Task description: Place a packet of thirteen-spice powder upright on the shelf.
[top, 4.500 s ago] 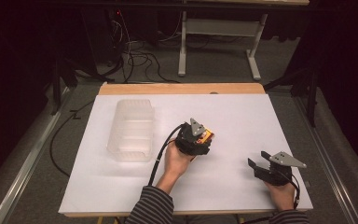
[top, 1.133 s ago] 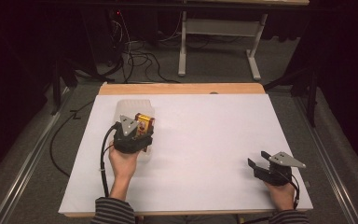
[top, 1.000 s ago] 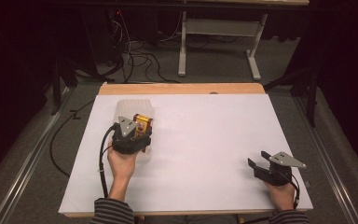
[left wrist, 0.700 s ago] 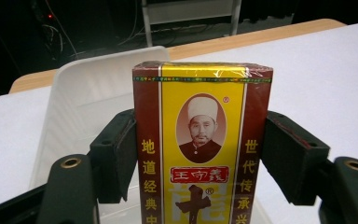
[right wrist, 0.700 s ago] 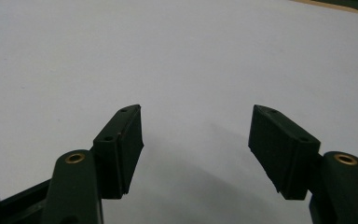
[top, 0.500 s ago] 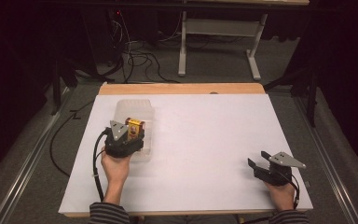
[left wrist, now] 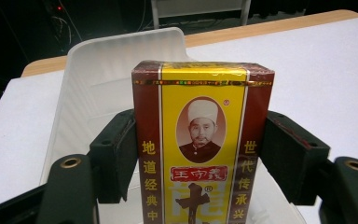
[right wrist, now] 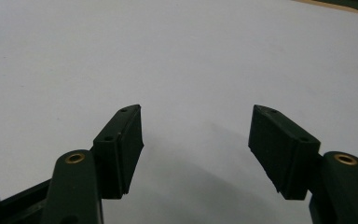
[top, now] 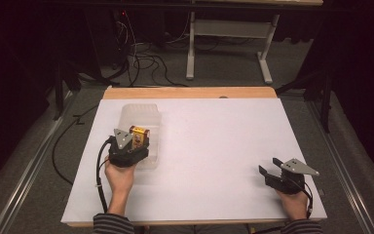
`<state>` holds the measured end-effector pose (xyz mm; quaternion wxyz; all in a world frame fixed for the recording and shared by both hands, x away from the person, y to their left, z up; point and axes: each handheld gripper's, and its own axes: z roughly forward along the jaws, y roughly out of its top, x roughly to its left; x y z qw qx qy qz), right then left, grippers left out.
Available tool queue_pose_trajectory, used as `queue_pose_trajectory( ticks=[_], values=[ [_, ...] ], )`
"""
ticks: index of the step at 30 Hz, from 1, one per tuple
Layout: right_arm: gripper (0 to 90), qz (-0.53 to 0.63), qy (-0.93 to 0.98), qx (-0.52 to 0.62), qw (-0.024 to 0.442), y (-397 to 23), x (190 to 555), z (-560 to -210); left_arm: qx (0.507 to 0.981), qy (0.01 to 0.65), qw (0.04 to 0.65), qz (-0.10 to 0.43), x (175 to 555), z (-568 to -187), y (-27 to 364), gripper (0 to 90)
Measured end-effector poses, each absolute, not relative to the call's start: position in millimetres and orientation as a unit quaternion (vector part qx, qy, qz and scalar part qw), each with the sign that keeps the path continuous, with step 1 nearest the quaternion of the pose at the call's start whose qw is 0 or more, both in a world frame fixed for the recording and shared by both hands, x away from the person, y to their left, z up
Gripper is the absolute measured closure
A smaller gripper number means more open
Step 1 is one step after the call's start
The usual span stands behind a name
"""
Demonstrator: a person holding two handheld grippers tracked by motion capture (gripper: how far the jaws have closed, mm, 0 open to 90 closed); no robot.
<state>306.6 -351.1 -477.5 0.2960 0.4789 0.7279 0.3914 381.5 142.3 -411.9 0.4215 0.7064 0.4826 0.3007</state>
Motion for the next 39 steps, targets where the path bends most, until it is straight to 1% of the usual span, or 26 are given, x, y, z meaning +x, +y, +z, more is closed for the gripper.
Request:
queue_pose_trajectory(
  ticks=[15, 28, 39],
  values=[
    [35.8, 0.389, 0.730, 0.478, 0.295, -351, 307, -478, 0.700, 0.493, 0.424, 0.294, 373, -424, 147, 32.5],
    [35.8, 0.389, 0.730, 0.479, 0.294, -351, 307, -478, 0.698, 0.495, 0.427, 0.292, 365, -426, 153, 31.8],
    [35.7, 0.389, 0.729, 0.480, 0.296, -351, 307, -477, 0.700, 0.490, 0.425, 0.297, 362, -421, 153, 26.8]
  ],
)
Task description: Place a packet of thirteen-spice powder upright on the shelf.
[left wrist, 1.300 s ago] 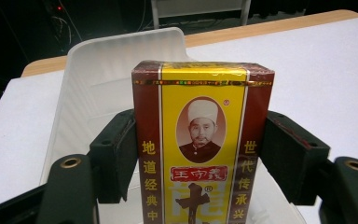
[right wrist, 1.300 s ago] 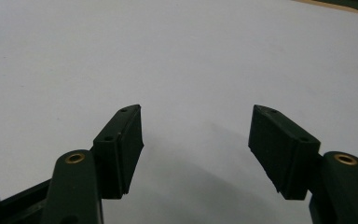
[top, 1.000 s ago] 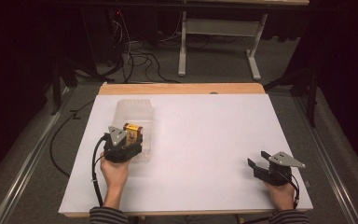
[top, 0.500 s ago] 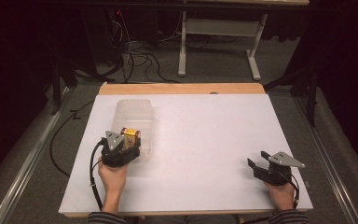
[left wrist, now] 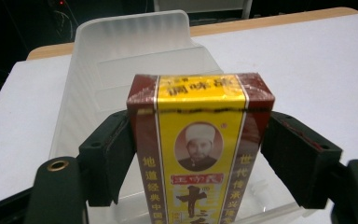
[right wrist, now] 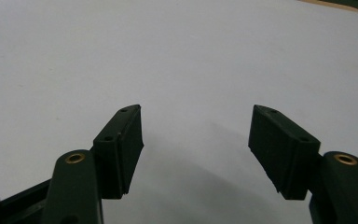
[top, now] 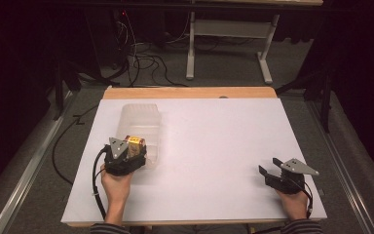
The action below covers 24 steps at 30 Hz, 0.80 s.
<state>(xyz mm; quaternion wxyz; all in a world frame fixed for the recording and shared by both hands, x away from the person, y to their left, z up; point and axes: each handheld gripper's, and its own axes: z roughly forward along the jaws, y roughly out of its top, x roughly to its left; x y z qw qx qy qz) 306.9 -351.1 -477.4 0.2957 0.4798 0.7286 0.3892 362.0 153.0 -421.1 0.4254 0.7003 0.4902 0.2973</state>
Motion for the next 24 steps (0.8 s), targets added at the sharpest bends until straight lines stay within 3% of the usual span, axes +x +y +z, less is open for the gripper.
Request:
queue_pose_trajectory(
  ticks=[24],
  values=[
    [35.8, 0.394, 0.726, 0.480, 0.296, -352, 306, -477, 0.701, 0.472, 0.435, 0.310, 356, -397, 150, 24.7]
  ],
)
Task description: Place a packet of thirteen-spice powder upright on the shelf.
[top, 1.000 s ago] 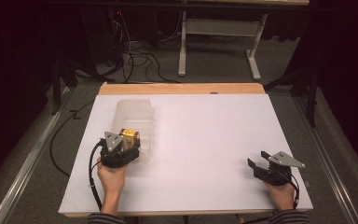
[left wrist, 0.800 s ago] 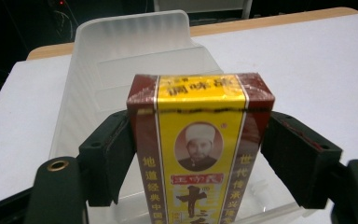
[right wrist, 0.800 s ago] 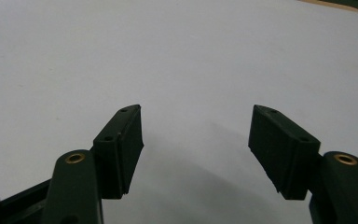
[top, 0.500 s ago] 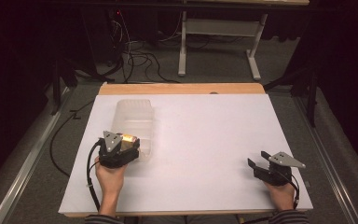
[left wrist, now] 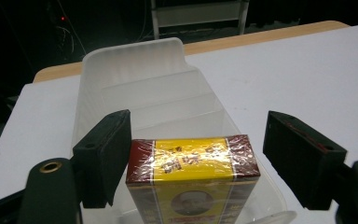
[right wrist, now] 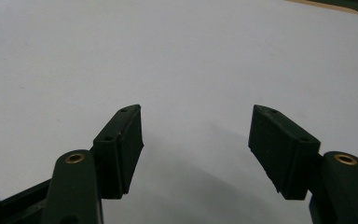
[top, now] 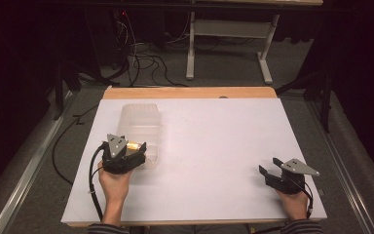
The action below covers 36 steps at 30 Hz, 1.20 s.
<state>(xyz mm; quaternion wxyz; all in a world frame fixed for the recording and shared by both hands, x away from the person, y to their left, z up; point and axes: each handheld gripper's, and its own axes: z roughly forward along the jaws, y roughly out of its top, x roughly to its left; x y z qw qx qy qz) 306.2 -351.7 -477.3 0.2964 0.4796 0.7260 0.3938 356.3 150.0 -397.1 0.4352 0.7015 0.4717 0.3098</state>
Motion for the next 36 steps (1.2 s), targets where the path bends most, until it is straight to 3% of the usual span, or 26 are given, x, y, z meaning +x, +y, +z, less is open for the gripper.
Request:
queue_pose_trajectory(
  ticks=[36],
  values=[
    [35.9, 0.397, 0.725, 0.480, 0.294, -352, 306, -477, 0.734, 0.403, 0.472, 0.275, 346, -380, 101, 24.5]
  ],
)
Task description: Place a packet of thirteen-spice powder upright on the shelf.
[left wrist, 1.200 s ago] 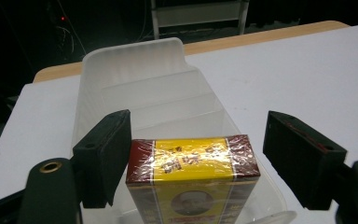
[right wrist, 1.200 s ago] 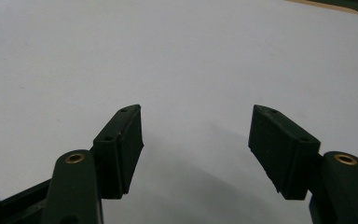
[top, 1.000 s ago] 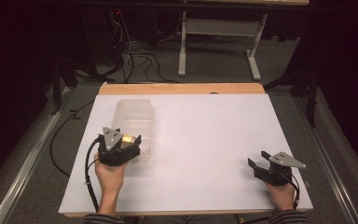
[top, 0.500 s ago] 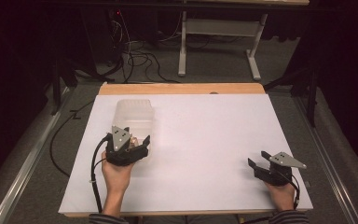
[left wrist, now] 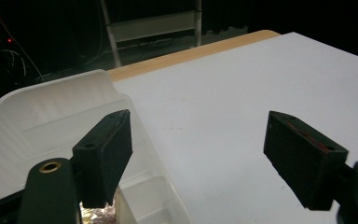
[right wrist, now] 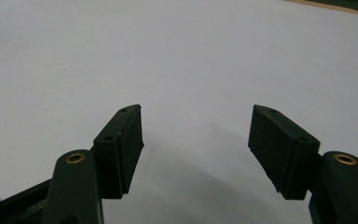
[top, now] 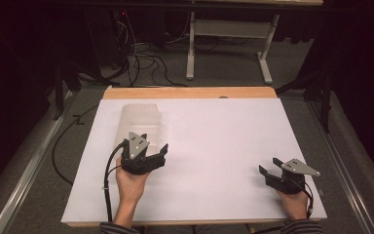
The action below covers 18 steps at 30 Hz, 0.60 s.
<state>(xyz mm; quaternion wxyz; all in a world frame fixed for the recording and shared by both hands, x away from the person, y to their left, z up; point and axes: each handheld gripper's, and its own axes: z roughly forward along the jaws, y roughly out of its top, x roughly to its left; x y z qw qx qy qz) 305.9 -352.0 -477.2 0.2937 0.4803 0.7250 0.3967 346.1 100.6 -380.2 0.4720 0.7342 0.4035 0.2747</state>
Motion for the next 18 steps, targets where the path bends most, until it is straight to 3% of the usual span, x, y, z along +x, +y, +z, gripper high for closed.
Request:
queue_pose_trajectory(
  ticks=[18],
  values=[
    [36.0, 0.397, 0.727, 0.477, 0.294, -352, 306, -477, 0.748, 0.384, 0.478, 0.253, 343, -384, 82, 24.6]
  ],
)
